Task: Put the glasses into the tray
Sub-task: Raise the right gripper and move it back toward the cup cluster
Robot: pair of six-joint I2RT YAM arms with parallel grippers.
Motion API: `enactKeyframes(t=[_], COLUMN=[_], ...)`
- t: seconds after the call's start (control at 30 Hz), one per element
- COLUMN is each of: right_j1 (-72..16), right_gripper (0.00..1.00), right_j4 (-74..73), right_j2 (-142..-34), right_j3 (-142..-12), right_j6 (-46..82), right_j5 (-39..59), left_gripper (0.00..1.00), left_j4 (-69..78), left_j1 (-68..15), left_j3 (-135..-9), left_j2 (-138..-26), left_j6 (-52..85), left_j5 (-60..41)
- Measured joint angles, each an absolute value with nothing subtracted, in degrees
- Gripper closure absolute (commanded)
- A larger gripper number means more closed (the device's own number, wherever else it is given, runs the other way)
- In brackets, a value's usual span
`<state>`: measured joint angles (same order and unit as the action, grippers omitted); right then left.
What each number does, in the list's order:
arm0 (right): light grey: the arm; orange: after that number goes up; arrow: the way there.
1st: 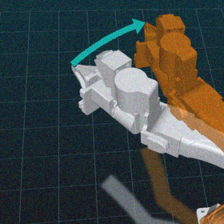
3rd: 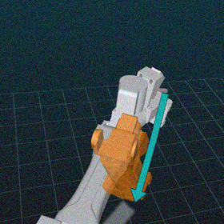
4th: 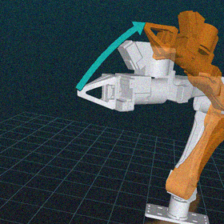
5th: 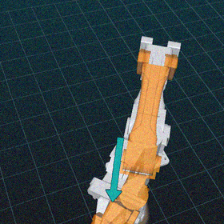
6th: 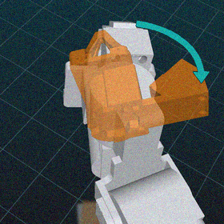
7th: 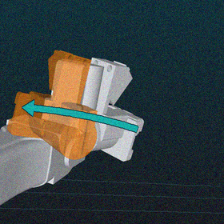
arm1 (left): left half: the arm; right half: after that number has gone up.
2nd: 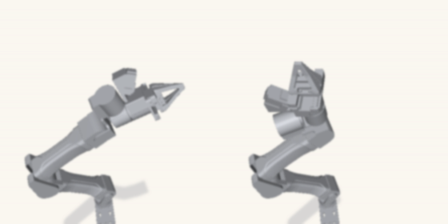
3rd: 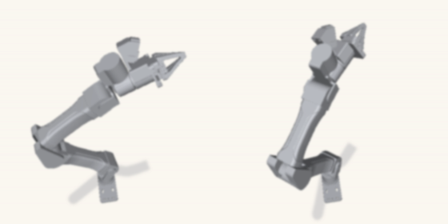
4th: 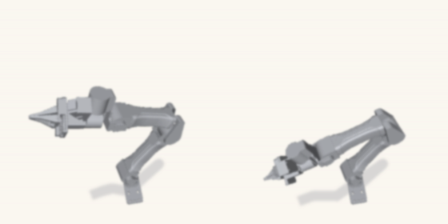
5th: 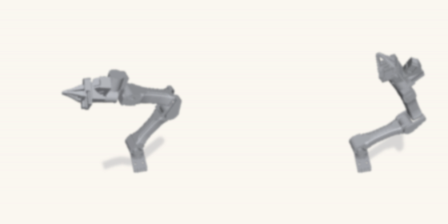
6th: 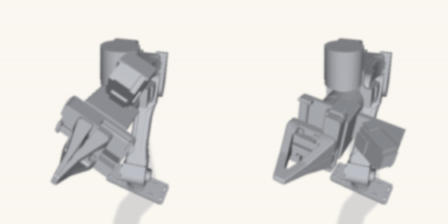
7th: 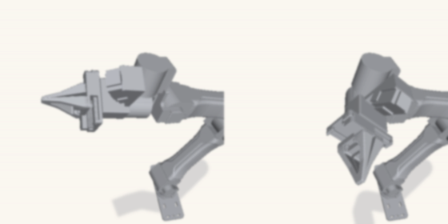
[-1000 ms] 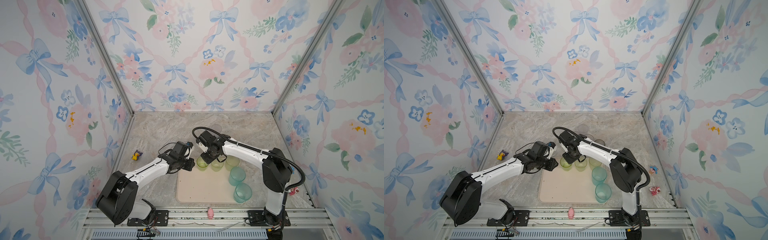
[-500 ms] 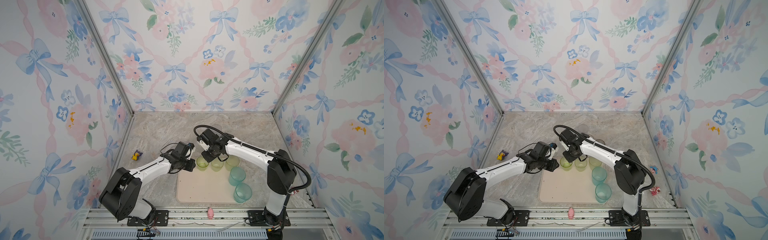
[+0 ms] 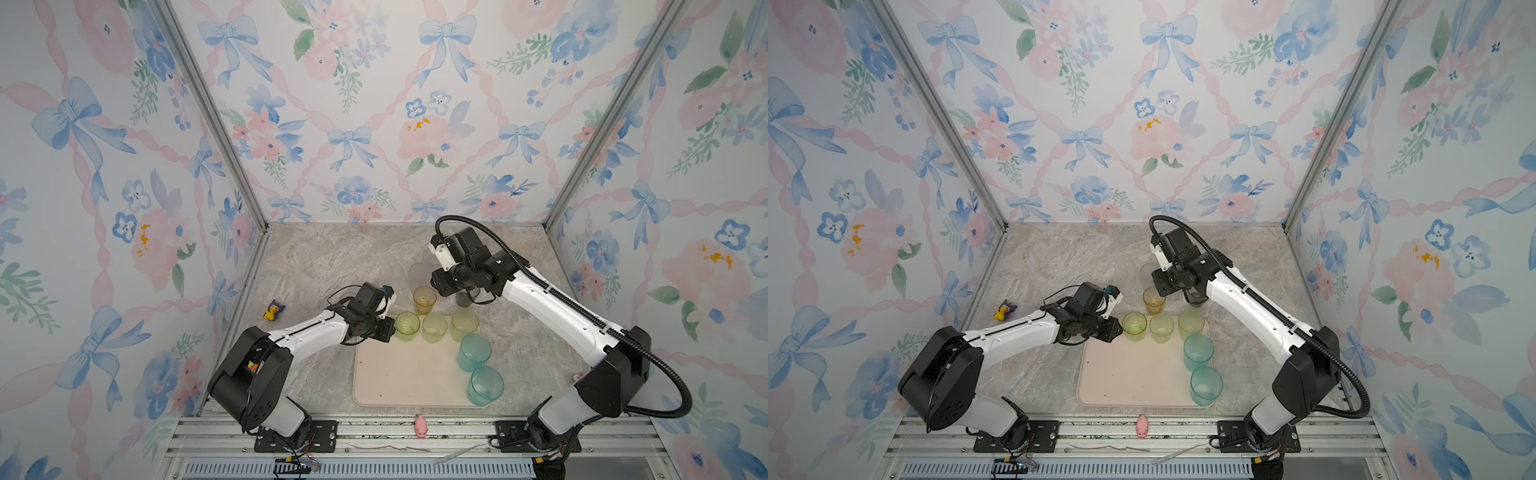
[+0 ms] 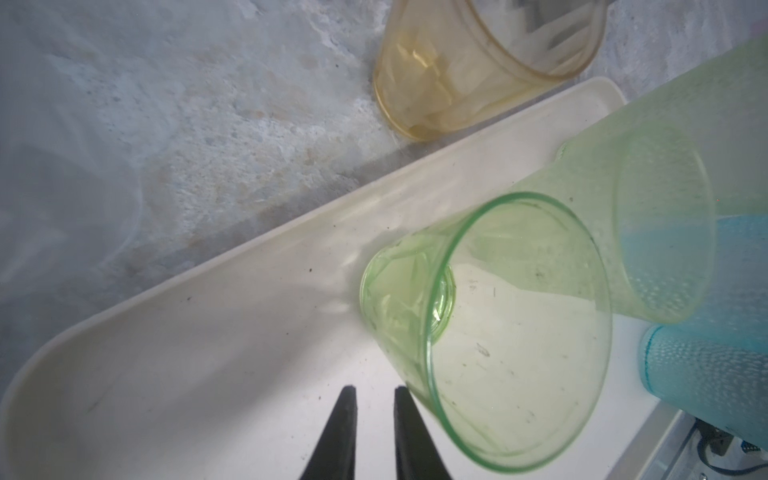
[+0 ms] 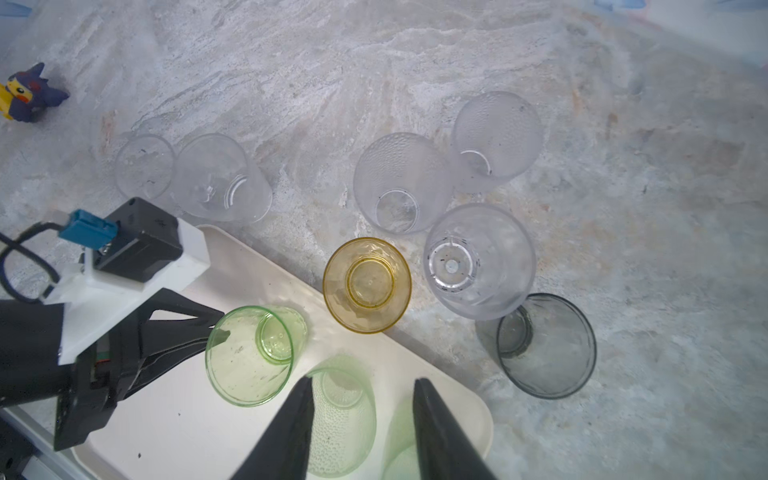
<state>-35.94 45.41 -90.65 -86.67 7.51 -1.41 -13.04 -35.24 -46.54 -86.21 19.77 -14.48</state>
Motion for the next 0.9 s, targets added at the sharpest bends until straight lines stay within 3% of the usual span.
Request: enactKeyframes(t=[0.3,0.47,0.9], right_j1=[-32.1,-28.7,-26.7], right_gripper=[0.57,0.66,0.74], right_j4=[45.3,45.5,48.5], right_j2=[-90.4,-91.2,-104.4], right_j3=[-84.9,-85.8,-99.0], right_j6=[8.1,8.1,6.4], right_j5=[-0.2,-0.3,4.3], left_gripper=[0.77,0.75,0.75], left_j4=[-12.9,-13.5,-15.6], left_j1=[-35.3,-34.7,-29.3], left_j3=[-46.7,-46.7,-49.6], left_j2=[-86.8,-84.9,-73.2], left_j6=[19.8,19.7,18.0], left_j5=[-14.2,-12.8,-9.6])
